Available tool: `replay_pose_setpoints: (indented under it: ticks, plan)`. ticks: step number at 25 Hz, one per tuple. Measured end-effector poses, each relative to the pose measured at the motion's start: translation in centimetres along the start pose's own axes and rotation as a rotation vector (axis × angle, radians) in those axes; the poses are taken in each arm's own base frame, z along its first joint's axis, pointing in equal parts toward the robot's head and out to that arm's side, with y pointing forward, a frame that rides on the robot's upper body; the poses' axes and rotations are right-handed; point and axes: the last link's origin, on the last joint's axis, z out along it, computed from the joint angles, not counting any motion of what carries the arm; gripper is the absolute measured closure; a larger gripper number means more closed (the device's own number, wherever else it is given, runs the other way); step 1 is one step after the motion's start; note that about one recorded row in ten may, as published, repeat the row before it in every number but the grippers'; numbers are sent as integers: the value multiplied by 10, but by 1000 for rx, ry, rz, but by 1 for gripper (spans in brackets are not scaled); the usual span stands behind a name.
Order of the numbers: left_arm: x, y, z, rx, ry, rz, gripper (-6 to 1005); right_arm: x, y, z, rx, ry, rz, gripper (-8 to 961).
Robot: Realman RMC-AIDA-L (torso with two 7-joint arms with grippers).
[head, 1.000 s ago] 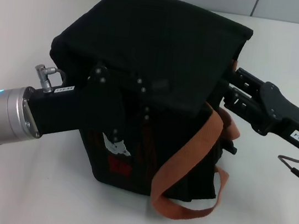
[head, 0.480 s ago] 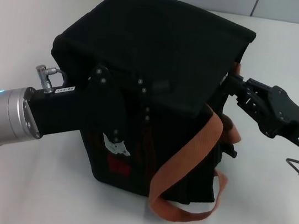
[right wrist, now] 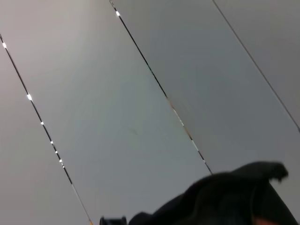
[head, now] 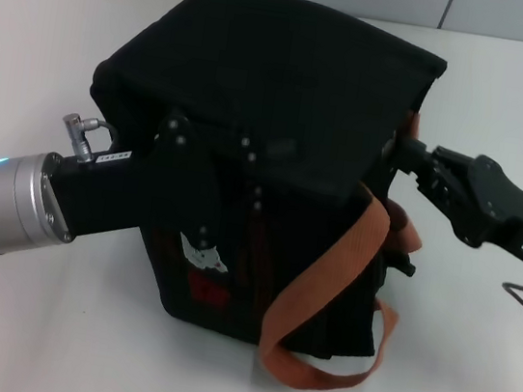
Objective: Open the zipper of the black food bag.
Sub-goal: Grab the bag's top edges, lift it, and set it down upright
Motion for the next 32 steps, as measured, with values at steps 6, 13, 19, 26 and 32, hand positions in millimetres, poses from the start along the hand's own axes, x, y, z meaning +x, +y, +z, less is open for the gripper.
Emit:
replay_pose_setpoints:
  ticks: [6, 13, 19, 26, 32]
  plan:
    - [-1, -2, 1, 40, -13, -7, 903, 12, 8, -23, 28, 20, -52, 951]
    - [-3, -4, 4, 42, -10, -16, 905, 20, 14, -35, 40, 37, -69, 953]
    - [-3, -4, 4, 42, -8, -15, 903, 8, 15, -42, 63, -59, -61, 917]
    - [-3, -4, 4, 43, -7, -16, 904, -2, 9, -29, 41, -77, -72, 826]
    - [-3, -4, 5, 43, -7, -14, 904, -7, 6, -19, 12, -69, -57, 620]
